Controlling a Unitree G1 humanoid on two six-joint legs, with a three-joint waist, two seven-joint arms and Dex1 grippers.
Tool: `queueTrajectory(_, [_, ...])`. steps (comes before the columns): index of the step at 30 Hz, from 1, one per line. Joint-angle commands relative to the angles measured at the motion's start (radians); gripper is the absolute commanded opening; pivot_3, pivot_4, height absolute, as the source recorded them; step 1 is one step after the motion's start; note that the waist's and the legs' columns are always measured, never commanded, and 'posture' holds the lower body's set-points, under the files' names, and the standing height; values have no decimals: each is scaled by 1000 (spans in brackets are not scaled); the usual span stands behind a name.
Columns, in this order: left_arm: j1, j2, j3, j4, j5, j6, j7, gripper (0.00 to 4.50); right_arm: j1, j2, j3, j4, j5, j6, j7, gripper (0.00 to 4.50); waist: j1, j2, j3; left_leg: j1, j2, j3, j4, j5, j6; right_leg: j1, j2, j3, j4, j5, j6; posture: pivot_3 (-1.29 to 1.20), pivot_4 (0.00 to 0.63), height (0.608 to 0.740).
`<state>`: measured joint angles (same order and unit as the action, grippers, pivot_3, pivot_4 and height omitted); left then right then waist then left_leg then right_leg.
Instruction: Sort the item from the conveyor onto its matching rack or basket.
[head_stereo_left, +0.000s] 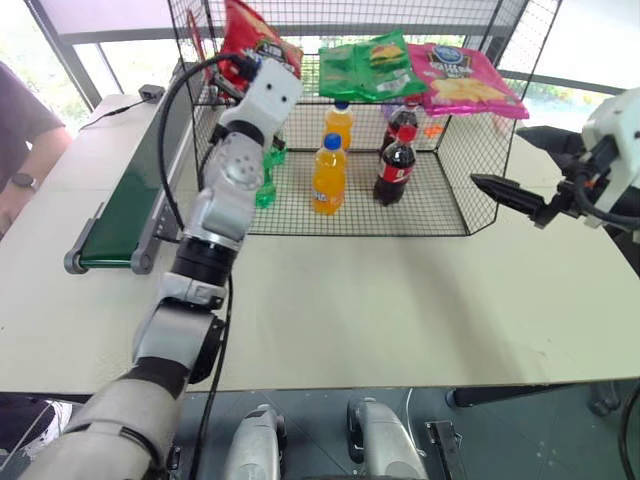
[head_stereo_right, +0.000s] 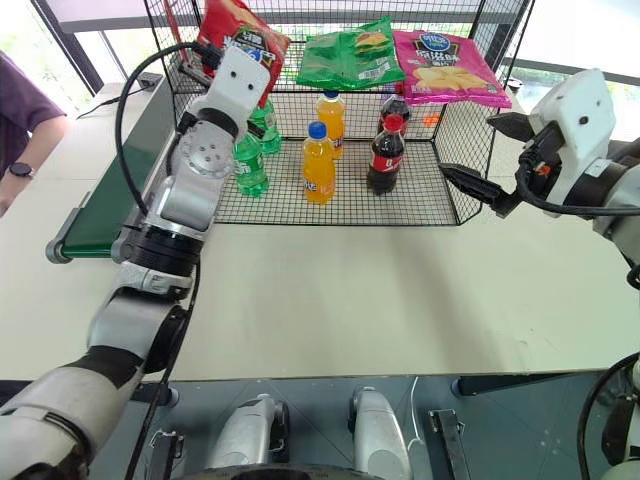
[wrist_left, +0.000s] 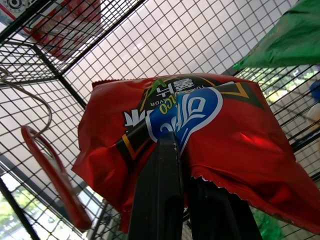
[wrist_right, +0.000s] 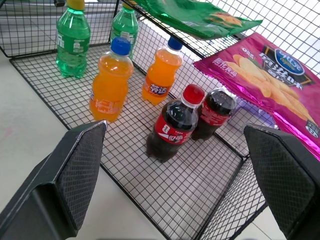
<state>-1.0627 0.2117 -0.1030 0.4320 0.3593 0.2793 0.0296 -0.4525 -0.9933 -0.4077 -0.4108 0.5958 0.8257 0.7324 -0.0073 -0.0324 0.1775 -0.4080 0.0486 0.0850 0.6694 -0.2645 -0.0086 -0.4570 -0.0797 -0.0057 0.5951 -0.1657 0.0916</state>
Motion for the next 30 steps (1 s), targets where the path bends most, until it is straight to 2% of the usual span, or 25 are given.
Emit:
queueTrajectory(1, [-40,-2,13,35,4,-6,50,64,-11,-7,-44,-30,22,0,-19,4500,-2,0,0,0,0,0,0,0,0,0,0,0,0,0,-1,0,150,740])
queueTrajectory(4, [-37,10,5,23,16,2,63,64,-13,-11,-45,-24,27,-4,-23,4500,-3,0,0,0,0,0,0,0,0,0,0,0,0,0,-1,0,150,740])
queueTrajectory(7, [-14,12,11,-33,1,22,44,959,-17,-6,-39,-23,31,-8,-33,4500,-3,0,0,0,0,0,0,0,0,0,0,0,0,0,0,0,150,740])
queueTrajectory(12, [40,18,9,-202,-6,80,-13,3412,-24,5,-17,-24,34,-11,-46,4500,-3,0,0,0,0,0,0,0,0,0,0,0,0,0,0,0,150,740])
queueTrajectory(17, [95,52,28,-439,-57,175,-154,3412,-20,12,2,-22,31,-16,-48,4500,-3,0,0,0,0,-1,0,0,0,0,0,0,0,-1,-1,0,150,740])
queueTrajectory(24, [209,105,137,-702,-309,338,-396,3412,-19,19,13,3,34,-24,-42,4500,-5,0,0,0,0,-1,0,0,0,0,0,0,1,-2,-3,0,150,740])
queueTrajectory(27, [293,97,284,-742,-469,452,-440,3412,-3,44,17,20,37,-33,-43,4500,-5,0,0,1,0,-1,1,0,0,1,0,0,1,-2,-2,0,150,740])
queueTrajectory(30, [343,128,356,-787,-563,501,-476,3412,21,58,7,18,48,-32,-39,4500,-6,0,0,1,0,-2,1,0,0,2,1,0,1,-2,-2,0,150,740])
